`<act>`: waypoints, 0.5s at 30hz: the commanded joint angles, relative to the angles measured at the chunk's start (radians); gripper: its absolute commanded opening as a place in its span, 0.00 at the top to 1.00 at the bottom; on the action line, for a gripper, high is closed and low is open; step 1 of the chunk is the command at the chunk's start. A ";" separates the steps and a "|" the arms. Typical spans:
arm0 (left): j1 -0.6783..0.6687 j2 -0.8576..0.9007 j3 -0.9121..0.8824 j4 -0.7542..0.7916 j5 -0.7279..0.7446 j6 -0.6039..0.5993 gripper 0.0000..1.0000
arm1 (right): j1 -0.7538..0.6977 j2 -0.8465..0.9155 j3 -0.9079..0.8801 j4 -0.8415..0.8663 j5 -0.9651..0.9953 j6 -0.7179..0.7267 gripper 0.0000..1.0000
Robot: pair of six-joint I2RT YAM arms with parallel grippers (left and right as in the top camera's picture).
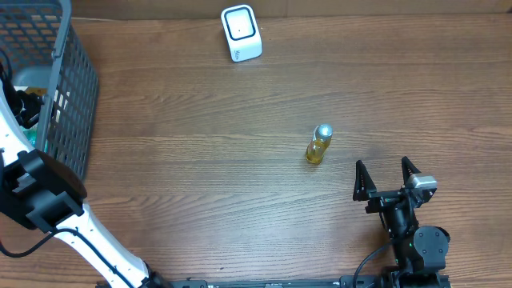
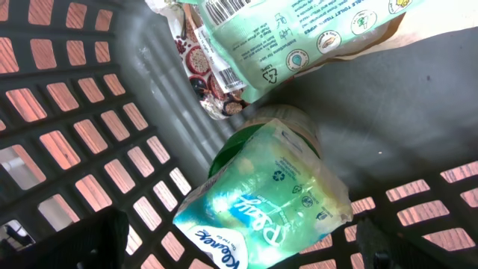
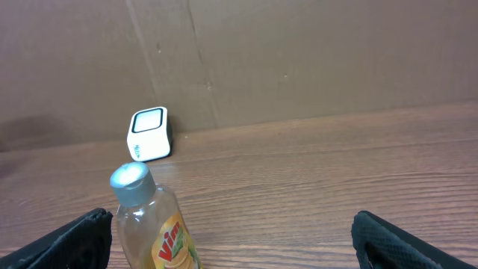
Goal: Scan the item barcode
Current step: 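Grasp the green-lidded jar in the basket with the left gripper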
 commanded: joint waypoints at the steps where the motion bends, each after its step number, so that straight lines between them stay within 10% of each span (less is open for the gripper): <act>1: 0.012 0.009 -0.018 0.010 0.004 0.019 0.00 | 0.005 -0.002 -0.010 0.004 0.008 0.003 0.00; 15: 0.012 0.009 -0.213 0.134 0.003 0.028 0.00 | 0.005 -0.002 -0.010 0.004 0.008 0.003 0.00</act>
